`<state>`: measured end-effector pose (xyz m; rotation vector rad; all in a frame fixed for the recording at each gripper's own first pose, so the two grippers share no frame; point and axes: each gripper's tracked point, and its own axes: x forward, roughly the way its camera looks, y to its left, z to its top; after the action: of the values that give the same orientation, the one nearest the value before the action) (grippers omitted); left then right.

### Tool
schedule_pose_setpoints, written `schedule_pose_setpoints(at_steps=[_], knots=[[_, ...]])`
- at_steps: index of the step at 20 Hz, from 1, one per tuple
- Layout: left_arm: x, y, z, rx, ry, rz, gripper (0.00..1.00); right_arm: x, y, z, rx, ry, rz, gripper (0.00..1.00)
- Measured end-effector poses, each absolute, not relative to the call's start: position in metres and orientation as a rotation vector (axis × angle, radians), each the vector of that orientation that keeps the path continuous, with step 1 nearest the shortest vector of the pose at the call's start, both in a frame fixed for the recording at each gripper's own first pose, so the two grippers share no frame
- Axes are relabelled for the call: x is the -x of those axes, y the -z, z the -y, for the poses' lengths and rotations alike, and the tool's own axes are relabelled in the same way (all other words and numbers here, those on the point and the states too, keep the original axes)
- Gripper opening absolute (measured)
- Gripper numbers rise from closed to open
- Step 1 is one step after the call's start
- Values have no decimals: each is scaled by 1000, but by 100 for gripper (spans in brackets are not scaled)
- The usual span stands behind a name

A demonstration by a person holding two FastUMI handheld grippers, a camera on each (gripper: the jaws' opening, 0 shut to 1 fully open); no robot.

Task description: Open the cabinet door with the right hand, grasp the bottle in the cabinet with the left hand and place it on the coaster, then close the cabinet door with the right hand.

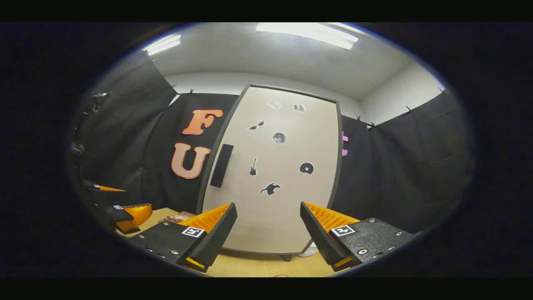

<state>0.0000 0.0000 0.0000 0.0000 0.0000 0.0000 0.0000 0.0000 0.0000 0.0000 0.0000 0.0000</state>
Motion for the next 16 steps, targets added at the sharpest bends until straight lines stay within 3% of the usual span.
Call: schedule_pose_setpoints(at_steps=[7,16], knots=[[-15,-42,-33,-23,16,64,95,-10,-13,-36,-17,-13,1,94],[-22,-53,-31,-54,53,85,94,-23,-6,-49,-63,-14,-28,94]])
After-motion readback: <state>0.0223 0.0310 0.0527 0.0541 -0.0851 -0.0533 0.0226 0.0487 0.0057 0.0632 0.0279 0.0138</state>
